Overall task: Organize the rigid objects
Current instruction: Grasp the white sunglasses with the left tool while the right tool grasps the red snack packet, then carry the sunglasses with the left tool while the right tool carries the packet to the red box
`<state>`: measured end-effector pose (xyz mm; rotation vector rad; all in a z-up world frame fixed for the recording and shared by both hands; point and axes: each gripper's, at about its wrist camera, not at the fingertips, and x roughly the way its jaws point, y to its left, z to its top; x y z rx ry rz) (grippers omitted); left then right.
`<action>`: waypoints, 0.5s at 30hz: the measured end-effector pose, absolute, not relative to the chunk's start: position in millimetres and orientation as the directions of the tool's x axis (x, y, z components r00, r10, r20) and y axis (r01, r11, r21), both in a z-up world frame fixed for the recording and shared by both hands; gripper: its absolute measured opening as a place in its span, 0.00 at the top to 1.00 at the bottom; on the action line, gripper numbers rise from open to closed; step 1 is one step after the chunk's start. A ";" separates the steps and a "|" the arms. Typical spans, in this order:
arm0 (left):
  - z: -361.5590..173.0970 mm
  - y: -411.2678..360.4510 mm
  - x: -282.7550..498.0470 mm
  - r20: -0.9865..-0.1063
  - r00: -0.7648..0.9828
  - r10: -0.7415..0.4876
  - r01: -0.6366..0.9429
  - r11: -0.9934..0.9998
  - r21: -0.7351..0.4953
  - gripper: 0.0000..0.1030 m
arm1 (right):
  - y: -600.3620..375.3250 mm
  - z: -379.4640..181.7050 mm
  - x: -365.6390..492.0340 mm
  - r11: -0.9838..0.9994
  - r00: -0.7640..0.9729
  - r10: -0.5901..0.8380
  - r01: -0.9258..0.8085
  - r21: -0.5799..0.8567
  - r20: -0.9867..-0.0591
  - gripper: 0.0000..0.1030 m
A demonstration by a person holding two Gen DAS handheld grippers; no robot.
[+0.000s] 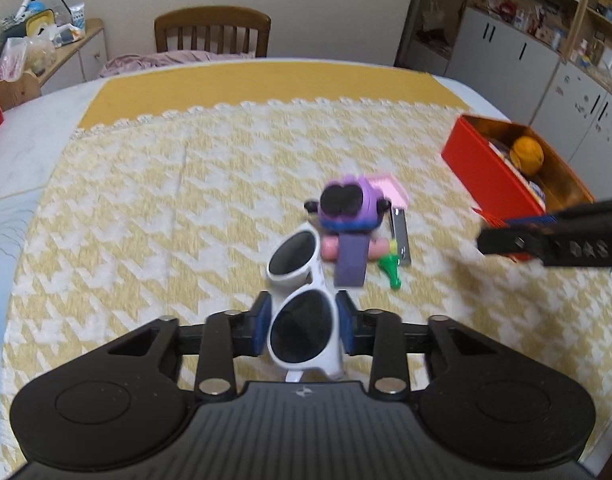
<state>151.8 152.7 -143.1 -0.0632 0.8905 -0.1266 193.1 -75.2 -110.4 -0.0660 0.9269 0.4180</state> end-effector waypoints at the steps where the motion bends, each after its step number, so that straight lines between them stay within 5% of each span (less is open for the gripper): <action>1: -141.4 152.8 153.9 -0.777 0.616 -0.125 0.070 0.992 -0.104 0.94 | -78.3 -106.8 191.0 0.916 0.530 0.326 -0.381 0.123 -0.783 0.76; 15: -128.1 155.6 161.5 -0.770 0.629 -0.107 0.022 0.993 -0.120 0.96 | -132.4 -82.3 180.0 0.914 0.548 0.369 -0.363 0.185 -0.751 0.76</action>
